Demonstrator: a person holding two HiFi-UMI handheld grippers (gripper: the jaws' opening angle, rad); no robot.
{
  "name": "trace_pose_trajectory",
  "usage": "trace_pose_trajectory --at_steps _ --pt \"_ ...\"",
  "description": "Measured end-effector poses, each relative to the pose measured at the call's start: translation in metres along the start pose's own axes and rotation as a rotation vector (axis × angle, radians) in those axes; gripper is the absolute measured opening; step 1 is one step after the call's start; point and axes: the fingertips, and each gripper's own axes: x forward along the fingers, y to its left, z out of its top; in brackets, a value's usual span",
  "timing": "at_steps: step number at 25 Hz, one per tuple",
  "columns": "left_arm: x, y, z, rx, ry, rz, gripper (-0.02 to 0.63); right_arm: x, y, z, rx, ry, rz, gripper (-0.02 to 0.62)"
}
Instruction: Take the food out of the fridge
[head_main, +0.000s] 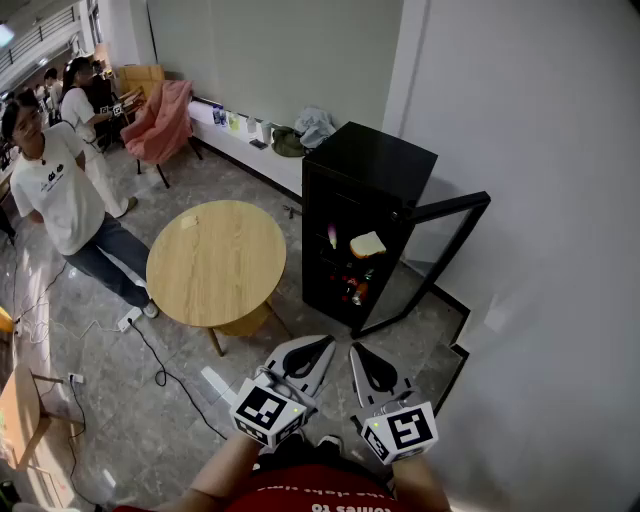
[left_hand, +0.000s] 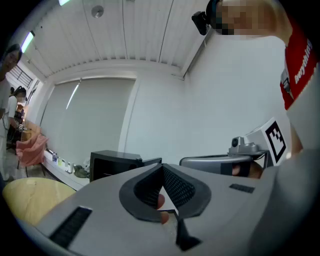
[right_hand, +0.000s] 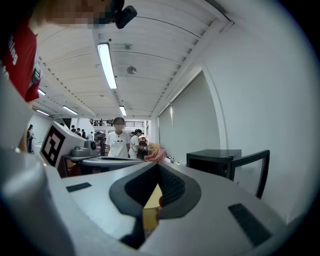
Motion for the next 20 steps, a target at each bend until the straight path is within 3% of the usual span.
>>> trace_pose_trajectory --at_steps 12,20 --pt "0.000 -0.002 -0.002 -0.005 0.000 -0.020 0.002 0.000 0.004 -0.002 0.006 -0.008 0.010 0.009" --pt "0.014 -0.020 0.001 0.002 -0.005 -0.048 0.002 -0.015 -0.012 0.002 -0.028 -0.001 -0.028 0.009"
